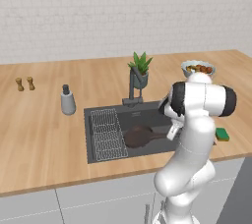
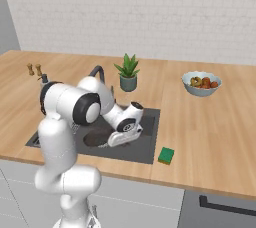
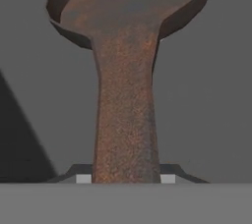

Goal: Pick the pan and sponge and place them into the sink. Then turn on the water.

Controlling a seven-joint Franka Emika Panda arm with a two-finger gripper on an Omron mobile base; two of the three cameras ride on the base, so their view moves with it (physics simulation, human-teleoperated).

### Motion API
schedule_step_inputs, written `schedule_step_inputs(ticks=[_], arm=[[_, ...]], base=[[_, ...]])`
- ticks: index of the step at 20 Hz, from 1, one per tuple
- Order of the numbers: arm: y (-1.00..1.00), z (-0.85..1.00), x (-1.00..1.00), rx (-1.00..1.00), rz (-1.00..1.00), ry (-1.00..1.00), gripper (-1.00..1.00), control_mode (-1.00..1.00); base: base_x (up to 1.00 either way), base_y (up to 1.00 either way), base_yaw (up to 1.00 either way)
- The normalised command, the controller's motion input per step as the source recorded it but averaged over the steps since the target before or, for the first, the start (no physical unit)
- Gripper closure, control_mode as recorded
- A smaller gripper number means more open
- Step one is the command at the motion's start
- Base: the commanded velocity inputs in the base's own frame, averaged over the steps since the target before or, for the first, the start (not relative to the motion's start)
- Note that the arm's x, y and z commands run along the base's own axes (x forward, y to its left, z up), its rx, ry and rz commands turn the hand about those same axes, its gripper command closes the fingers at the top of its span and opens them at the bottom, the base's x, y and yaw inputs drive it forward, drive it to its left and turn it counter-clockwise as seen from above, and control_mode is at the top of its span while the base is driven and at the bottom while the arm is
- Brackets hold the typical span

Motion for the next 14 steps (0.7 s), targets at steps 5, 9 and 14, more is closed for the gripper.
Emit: schedule_step_inputs(ticks=[5,9,14], arm=[[-0.03,-0.15,0.62,0.0,0.04,0.0,1.0,-1.0],[-0.12,-0.29,0.21,0.0,0.0,0.0,1.0,-1.0],[-0.01,-0.53,0.0,-0.09,0.0,-0.03,1.0,-1.0]], base=[[0.0,0.0,0.0],[0.0,0.0,0.0],[0.0,0.0,0.0]])
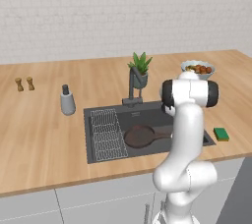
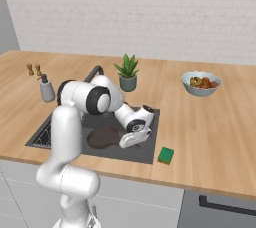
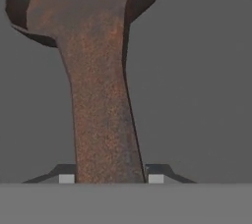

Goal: Pick the pan and sponge and place them into the sink. Then turn on the water.

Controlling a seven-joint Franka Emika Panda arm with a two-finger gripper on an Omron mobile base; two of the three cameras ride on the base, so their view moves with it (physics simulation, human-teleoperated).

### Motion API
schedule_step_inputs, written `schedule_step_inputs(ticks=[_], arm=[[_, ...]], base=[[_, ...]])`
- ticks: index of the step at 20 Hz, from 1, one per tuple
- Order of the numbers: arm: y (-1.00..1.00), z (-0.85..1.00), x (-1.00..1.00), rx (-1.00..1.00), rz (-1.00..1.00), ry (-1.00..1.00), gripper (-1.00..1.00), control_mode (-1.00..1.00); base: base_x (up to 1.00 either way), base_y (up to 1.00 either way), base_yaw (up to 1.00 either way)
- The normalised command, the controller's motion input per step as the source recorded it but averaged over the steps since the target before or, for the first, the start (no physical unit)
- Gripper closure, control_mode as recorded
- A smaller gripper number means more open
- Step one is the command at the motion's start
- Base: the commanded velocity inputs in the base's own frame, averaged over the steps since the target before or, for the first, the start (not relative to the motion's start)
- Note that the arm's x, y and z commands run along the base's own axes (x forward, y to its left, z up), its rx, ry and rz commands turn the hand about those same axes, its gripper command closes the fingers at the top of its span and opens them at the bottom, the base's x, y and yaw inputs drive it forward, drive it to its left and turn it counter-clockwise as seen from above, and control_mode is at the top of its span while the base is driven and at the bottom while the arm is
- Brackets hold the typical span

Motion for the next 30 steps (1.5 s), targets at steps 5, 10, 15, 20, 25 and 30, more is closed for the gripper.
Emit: schedule_step_inputs(ticks=[5,10,15,20,25,30], arm=[[0.12,-0.38,0.05,-0.13,0.0,-0.07,1.0,-1.0],[0.22,-0.2,0.13,-0.12,0.0,-0.15,-1.0,-1.0],[0.11,0.04,0.03,-0.04,0.0,-0.09,-1.0,-1.0],[0.0,0.57,0.0,0.0,-0.04,0.0,-1.0,-1.0],[0.0,0.87,-0.16,0.0,-0.08,0.0,-1.0,-1.0],[0.0,0.88,-0.25,0.0,-0.15,0.05,-1.0,-1.0]], base=[[0.0,0.0,0.0],[0.0,0.0,0.0],[0.0,0.0,0.0],[0.0,0.0,0.0],[0.0,0.0,0.0],[0.0,0.0,0.0]])
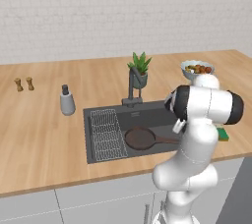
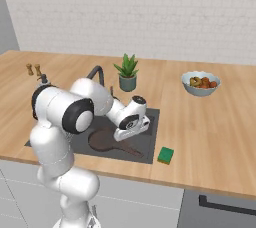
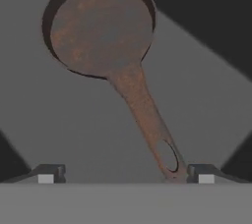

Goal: Pick the pan and sponge and place them into the sink. Then turn on the water.

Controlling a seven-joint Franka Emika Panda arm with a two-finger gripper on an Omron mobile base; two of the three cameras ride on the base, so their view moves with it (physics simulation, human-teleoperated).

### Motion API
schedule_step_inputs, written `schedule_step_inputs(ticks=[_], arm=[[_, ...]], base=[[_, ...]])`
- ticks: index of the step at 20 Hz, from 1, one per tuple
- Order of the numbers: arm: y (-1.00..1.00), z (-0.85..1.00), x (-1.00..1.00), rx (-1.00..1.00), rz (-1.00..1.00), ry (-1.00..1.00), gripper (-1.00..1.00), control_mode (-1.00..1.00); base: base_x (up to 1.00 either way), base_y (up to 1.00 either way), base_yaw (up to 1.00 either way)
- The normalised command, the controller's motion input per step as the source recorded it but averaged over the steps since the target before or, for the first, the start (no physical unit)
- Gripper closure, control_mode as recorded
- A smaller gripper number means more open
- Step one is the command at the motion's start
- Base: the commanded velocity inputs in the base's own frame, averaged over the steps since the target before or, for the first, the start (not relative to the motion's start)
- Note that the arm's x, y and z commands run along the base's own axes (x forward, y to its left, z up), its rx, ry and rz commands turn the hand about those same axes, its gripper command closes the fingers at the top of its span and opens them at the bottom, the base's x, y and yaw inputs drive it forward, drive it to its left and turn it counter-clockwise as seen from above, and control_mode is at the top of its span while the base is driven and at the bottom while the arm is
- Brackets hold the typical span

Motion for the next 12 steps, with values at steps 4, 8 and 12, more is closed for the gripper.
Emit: schedule_step_inputs(ticks=[4,8,12], arm=[[0.0,0.51,-0.57,-0.02,-0.28,0.05,-1.0,-1.0],[0.02,0.58,-0.42,-0.04,-0.26,0.08,-1.0,-1.0],[0.06,0.6,-0.32,-0.07,-0.24,0.02,-1.0,-1.0]], base=[[0.0,0.0,0.0],[0.0,0.0,0.0],[0.0,0.0,0.0]])
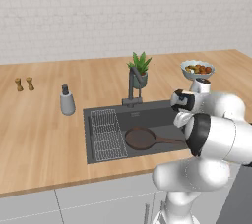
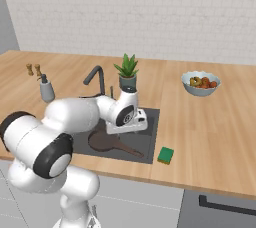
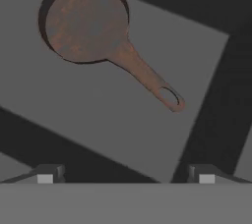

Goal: Pick the pan and sponge and place them into the sink. Then turn on the water.

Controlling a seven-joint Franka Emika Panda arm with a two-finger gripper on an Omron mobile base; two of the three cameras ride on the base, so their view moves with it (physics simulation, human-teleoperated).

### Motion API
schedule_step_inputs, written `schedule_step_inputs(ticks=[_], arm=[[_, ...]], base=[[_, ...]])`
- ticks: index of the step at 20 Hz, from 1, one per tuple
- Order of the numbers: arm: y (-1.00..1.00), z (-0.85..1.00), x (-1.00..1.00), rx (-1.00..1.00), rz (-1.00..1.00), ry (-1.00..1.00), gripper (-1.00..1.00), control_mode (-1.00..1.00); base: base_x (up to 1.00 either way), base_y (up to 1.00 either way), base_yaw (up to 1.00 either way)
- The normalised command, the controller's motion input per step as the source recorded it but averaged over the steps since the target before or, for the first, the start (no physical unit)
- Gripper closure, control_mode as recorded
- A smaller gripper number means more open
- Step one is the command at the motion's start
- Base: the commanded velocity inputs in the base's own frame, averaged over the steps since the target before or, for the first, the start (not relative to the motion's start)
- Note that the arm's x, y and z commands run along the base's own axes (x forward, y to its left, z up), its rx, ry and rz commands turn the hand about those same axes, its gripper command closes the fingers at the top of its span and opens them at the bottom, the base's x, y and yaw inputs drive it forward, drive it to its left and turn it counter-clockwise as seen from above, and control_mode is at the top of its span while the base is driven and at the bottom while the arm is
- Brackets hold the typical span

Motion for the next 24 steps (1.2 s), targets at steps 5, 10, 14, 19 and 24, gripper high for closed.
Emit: schedule_step_inputs(ticks=[5,10,14,19,24], arm=[[0.01,0.71,-0.26,-0.03,-0.17,0.02,-1.0,-1.0],[-0.12,0.46,-0.47,0.0,-0.15,0.04,-1.0,-1.0],[-0.35,0.26,-0.49,0.0,-0.21,0.01,-1.0,-1.0],[-0.5,0.04,-0.48,0.0,-0.2,0.0,-1.0,-1.0],[-0.66,0.0,-0.04,0.0,-0.11,0.0,-1.0,-1.0]], base=[[0.0,0.0,0.0],[0.0,0.0,0.0],[0.0,0.0,0.0],[0.0,0.0,0.0],[0.0,0.0,0.0]])
